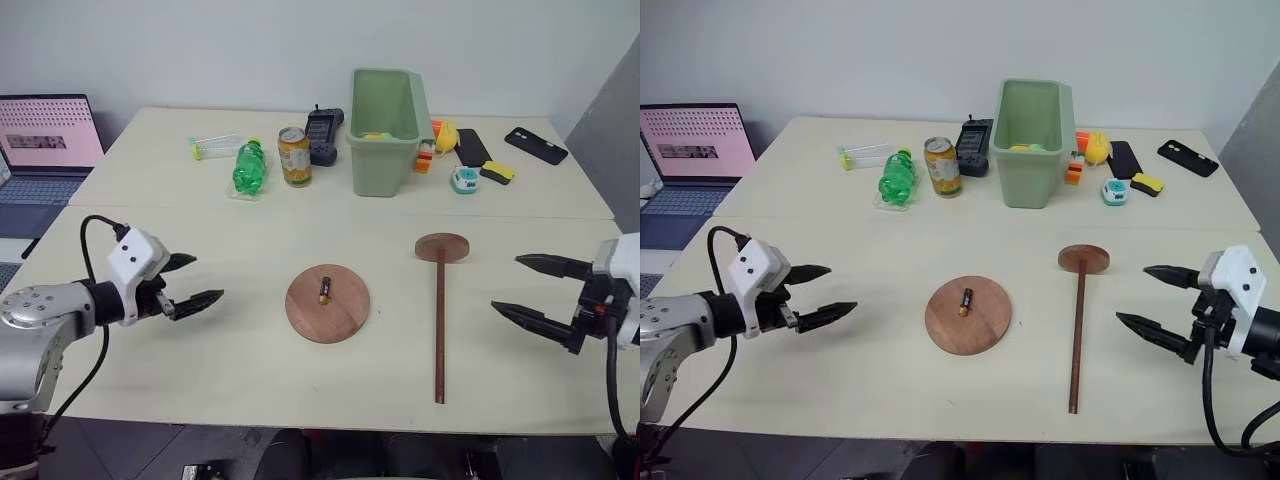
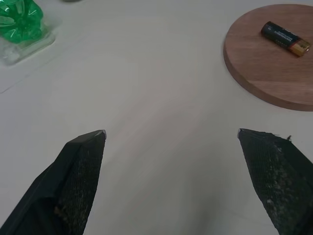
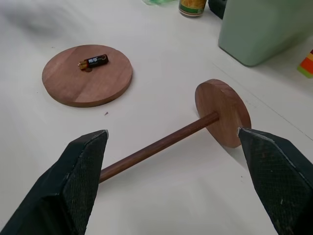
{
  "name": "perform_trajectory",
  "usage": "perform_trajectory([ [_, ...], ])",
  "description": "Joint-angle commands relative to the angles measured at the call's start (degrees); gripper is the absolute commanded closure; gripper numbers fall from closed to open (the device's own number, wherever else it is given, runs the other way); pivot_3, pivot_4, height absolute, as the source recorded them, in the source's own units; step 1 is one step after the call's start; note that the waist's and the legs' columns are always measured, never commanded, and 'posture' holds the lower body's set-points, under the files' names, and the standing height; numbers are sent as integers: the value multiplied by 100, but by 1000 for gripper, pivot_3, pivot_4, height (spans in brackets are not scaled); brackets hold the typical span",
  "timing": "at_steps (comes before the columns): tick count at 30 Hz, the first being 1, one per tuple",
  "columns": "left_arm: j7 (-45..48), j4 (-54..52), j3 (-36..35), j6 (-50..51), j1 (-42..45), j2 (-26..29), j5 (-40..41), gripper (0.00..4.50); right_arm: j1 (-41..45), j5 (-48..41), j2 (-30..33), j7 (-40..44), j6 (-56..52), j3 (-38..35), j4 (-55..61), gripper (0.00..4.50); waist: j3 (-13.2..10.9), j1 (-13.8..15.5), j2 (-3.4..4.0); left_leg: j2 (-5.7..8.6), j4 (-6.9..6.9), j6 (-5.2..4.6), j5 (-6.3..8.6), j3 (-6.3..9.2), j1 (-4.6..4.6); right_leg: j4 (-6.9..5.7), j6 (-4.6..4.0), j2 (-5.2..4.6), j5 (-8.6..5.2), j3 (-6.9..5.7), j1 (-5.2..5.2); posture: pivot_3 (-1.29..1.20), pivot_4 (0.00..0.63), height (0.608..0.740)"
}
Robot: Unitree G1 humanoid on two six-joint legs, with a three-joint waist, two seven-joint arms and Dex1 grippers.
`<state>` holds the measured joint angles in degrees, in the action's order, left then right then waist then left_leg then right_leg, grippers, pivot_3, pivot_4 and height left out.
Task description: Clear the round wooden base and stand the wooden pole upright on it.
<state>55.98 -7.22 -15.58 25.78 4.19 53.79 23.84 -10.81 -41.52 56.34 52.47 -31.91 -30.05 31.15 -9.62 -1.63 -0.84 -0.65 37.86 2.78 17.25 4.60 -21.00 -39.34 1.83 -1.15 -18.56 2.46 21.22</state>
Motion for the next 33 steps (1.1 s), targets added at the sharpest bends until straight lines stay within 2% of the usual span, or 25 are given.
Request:
perform_trajectory([
  [1, -14, -214, -72, -121, 65, -22, 19, 0, 136, -13, -14, -6, 1, -5, 127, 59, 0, 0, 0, 0, 0, 0, 0, 0, 0, 0, 0, 0, 0, 0, 0, 0, 150, 740],
  [13, 83, -529, -130, 56, 130, -7, 195, 0, 137, -381, 149, 393, -289, -12, 422, 59, -1, 2, -1, 0, 0, 0, 0, 1, -1, 1, 0, 0, 0, -1, 0, 0, 150, 740],
  [24, 376, -293, -78, 55, 317, -38, 254, 0, 184, -202, 134, 530, -195, 139, 479, 59, -1, 3, -2, 1, 1, 0, 0, 0, -1, 1, 0, 1, 0, -2, 0, 0, 150, 740],
  [29, 339, -174, 78, -218, 479, -118, 87, 0, 246, -173, 75, 471, -200, 250, 414, 59, -1, 3, -2, 2, 1, 0, 0, -1, -1, 1, 0, 2, 0, -3, 0, 0, 150, 740],
  [33, 515, -207, 575, -484, 766, -260, -58, 0, 496, -470, 3, 281, -416, 466, 634, 59, -1, 6, -2, 3, 2, 0, 0, 0, -1, 1, 0, 2, 0, -3, 0, 0, 150, 740],
])
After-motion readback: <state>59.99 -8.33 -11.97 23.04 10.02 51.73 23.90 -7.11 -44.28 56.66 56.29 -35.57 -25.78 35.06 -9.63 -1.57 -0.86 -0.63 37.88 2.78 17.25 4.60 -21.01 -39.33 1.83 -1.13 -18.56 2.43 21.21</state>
